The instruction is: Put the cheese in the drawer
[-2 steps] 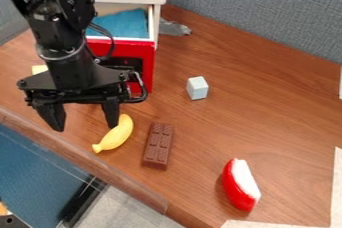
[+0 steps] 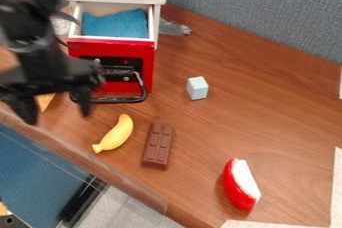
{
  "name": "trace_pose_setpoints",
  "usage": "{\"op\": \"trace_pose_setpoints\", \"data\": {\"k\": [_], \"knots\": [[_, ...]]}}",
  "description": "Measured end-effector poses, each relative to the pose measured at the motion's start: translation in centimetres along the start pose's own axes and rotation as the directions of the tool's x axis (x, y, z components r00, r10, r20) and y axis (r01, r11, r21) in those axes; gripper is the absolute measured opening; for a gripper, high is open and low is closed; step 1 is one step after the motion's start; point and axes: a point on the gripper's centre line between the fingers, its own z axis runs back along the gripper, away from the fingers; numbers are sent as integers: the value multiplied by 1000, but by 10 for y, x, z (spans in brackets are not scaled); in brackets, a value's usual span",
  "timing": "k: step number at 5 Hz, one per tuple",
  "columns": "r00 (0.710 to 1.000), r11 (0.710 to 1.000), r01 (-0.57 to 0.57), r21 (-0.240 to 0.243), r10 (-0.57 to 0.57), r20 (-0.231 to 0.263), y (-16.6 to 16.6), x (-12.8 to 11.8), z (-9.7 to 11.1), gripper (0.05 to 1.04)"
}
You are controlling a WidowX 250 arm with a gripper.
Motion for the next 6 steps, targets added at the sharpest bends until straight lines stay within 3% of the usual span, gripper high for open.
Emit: {"op": "trace_pose_setpoints", "data": {"k": [1, 2, 3, 4, 6], "knots": [[997, 998, -71, -1, 71, -10, 19, 12, 12, 1001], [992, 992, -124, -3, 124, -18, 32, 27, 10, 1001], [989, 989, -146, 23, 147, -13, 38, 40, -3, 1001], [986, 985, -167, 33, 166, 25, 39, 51, -18, 1001], [977, 979, -202, 29, 199, 75, 40, 74, -43, 1001]]}}
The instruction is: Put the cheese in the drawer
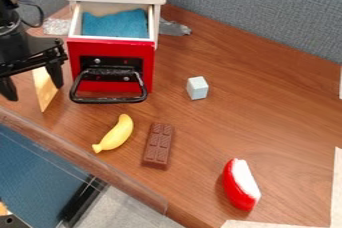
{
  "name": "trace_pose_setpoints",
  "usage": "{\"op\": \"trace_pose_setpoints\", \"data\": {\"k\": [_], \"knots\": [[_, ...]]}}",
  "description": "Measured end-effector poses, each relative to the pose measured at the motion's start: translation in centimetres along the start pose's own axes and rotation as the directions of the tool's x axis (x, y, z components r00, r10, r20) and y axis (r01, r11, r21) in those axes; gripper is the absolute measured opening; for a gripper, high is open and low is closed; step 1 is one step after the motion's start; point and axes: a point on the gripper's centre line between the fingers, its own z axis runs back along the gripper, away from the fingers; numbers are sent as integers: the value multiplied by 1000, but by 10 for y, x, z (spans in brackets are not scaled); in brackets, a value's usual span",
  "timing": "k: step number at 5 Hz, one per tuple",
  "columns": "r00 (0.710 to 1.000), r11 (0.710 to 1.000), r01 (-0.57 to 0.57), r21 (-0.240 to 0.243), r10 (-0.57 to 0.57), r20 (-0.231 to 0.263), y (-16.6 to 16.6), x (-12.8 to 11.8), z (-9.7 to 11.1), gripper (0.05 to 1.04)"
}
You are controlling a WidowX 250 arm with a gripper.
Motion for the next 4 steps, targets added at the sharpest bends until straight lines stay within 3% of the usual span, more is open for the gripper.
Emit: {"op": "trace_pose_setpoints", "data": {"k": [2, 3, 4], "knots": [[1000, 1000, -18, 3, 18, -13, -4, 17, -14, 1001], [999, 1000, -12, 14, 13, -35, -2, 20, -24, 951], [998, 999, -23, 23, 25, -63, 1, 23, -33, 665]]}}
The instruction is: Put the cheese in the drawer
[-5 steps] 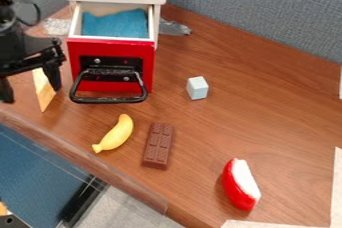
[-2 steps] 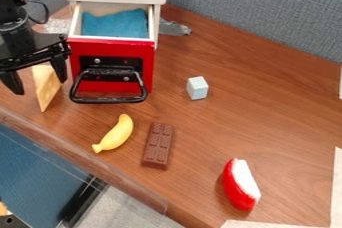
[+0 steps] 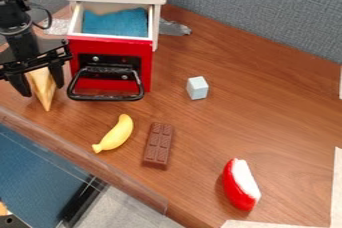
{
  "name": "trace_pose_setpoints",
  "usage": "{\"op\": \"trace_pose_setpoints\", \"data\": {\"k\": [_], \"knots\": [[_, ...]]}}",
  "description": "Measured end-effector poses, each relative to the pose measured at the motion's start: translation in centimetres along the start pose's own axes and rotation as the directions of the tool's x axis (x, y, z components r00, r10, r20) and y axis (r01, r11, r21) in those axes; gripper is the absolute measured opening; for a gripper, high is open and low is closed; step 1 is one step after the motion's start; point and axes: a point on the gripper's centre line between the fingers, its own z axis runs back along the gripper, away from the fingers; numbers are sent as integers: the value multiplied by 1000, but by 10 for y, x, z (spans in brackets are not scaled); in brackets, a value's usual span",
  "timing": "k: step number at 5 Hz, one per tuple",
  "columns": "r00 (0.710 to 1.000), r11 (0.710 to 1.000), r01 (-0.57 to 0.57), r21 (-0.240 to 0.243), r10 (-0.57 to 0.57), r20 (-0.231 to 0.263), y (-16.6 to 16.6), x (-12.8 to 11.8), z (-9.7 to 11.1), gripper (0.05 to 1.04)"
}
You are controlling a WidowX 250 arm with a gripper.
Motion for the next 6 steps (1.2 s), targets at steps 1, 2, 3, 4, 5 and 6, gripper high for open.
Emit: {"op": "trace_pose_setpoints", "data": {"k": [1, 2, 3, 4, 5, 6], "knots": [[1000, 1000, 6, -10, -6, -3, 2, 1, 0, 511], [1000, 1000, 0, -26, -1, -27, 3, -4, 5, 511], [1000, 997, -9, -71, 9, -9, 3, -6, 38, 511], [999, 996, -22, -84, 19, -39, -1, -9, 67, 511], [999, 996, -31, -84, 33, 20, -8, -9, 97, 511], [994, 995, 94, -35, -92, 55, -36, -16, 103, 511]]}}
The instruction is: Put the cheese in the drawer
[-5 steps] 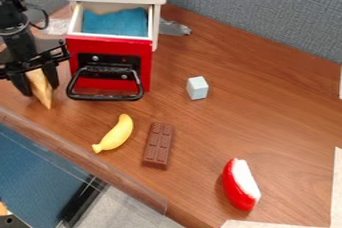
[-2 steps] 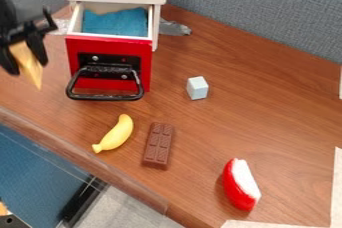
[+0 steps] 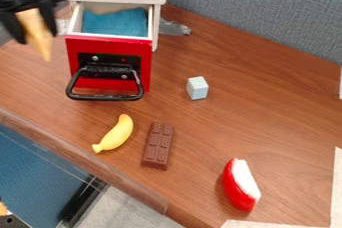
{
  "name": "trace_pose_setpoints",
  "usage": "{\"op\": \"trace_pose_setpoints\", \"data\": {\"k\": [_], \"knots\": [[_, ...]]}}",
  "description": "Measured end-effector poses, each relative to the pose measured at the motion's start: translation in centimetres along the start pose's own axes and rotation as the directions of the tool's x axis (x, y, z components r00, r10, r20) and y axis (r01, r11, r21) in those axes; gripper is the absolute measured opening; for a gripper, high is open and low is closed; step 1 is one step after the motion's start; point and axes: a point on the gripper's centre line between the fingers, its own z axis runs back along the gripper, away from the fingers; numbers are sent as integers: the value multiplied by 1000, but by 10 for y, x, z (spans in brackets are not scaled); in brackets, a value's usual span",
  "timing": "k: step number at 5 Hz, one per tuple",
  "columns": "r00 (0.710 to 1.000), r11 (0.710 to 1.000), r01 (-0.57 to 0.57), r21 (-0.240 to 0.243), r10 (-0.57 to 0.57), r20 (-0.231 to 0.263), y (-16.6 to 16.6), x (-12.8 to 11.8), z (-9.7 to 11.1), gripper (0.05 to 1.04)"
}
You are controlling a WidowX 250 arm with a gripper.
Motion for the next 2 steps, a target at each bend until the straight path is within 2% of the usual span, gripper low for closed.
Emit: {"op": "trace_pose_setpoints", "data": {"k": [1, 2], "knots": [[986, 987, 157, 18, -158, 55, -35, 1, 1, 511], [970, 973, 231, -5, -230, 74, -54, 13, -5, 511]]}}
